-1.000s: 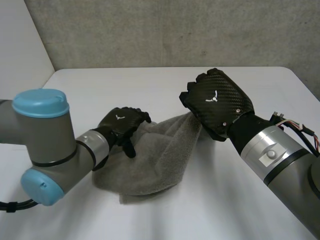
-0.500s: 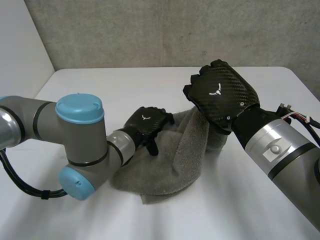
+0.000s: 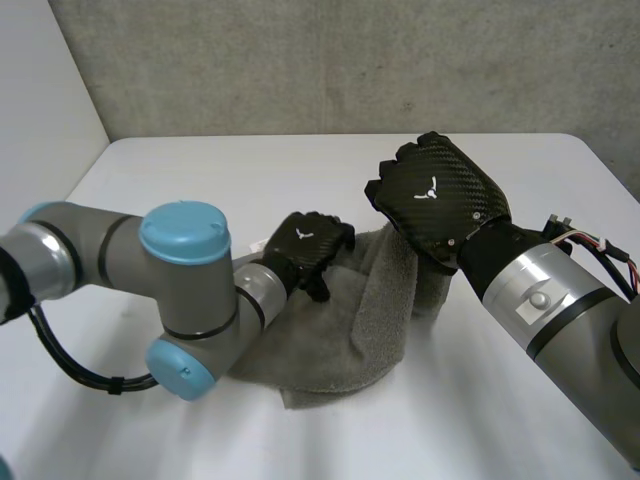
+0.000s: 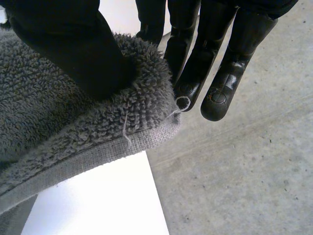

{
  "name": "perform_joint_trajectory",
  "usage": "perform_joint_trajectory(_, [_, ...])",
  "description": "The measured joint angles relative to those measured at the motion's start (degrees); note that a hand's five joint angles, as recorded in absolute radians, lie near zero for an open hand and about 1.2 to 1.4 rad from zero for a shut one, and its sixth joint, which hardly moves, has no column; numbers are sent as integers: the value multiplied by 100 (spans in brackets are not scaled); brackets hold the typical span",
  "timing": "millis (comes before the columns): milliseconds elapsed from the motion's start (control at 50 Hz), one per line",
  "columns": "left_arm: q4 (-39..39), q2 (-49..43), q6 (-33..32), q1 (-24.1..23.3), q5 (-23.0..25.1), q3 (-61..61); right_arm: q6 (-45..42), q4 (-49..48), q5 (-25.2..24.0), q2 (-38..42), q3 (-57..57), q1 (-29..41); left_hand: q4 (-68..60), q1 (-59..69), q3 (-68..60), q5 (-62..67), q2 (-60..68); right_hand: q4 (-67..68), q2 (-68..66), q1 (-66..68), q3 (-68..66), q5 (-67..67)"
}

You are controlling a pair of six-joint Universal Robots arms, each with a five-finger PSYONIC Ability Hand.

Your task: Fold the towel.

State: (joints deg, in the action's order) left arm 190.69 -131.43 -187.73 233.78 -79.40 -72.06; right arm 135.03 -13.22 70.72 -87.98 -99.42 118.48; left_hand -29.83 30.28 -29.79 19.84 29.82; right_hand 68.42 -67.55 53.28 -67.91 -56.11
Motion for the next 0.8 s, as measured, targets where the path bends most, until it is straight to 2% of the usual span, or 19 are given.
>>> perform_joint_trajectory(60, [-1,-142,5,-49,1,87,-2,1,-1,78,56,-1,-451,413,-452,405,450,0,0,0,0,0])
perform_joint_trajectory(80, [-1,-227,8,-68,-2,170,-2,4,-1,124,96,0,-962,911,-962,844,959,1,0,0,0,-7])
perform_joint_trajectory(100, [0,-266,10,-76,-5,221,-3,9,-1,153,121,0,-1892,2017,-1892,1881,1988,0,0,0,0,0])
perform_joint_trajectory(140, [1,-347,16,-88,-13,353,-3,13,-1,179,143,1,-2057,2181,-2110,2053,2117,0,0,0,0,0])
perform_joint_trajectory(160, [1,-402,22,-93,-19,463,-4,26,-2,250,209,4,-2834,2787,-2835,2812,2837,0,0,0,0,-1])
perform_joint_trajectory(260, [69,-503,43,-90,-54,884,-38,9,-1,402,388,7,-3666,3477,-3675,3594,3680,0,0,0,0,-3])
perform_joint_trajectory(300, [108,-507,45,-86,-79,972,-64,-3,1,438,435,8,-3666,3477,-3675,3594,3680,1,0,0,0,-3])
perform_joint_trajectory(400, [475,-396,50,-30,-487,1538,-499,-213,51,851,988,2,-3927,3624,-3928,3820,3927,0,0,0,0,-3])
perform_joint_trajectory(460, [855,-57,51,64,-1018,1977,-1037,-753,127,1344,1846,6,-3965,3661,-3965,3844,3966,8,0,0,-22,-8])
perform_joint_trajectory(480, [855,-57,51,64,-1018,1977,-1037,-753,127,1344,1846,6,-3965,3661,-3965,3844,3966,8,0,0,-22,-8])
perform_joint_trajectory(520, [1125,304,52,155,-1367,2233,-1320,-1469,199,1685,2606,30,-3976,3670,-3976,3863,3976,14,0,0,-33,-3])
perform_joint_trajectory(560, [1235,497,54,194,-1503,2303,-1347,-1619,213,1741,2731,34,-3982,3670,-3977,3869,3976,14,0,0,-33,-3])
perform_joint_trajectory(580, [1340,735,55,231,-1635,2331,-1347,-2210,253,1927,3141,50,-3984,3672,-3978,3866,3976,14,0,0,-33,-3])
perform_joint_trajectory(620, [1373,844,55,245,-1685,2314,-1315,-2364,257,1969,3227,55,-3984,3672,-3978,3866,3976,14,0,0,-33,-3])
perform_joint_trajectory(700, [1457,1377,44,306,-1856,1807,-802,-2906,180,2110,3399,76,-3986,3674,-3979,3866,3977,14,0,0,-33,-11])
perform_joint_trajectory(760, [1451,1777,19,374,-1897,855,-263,-2677,-48,2123,3139,91,-3987,3674,-3980,3866,3981,14,0,0,-33,-16])
perform_joint_trajectory(800, [1442,1922,11,401,-1897,388,-201,-2580,-101,2122,3079,92,-3988,3675,-3982,3866,3981,14,0,0,-33,-21])
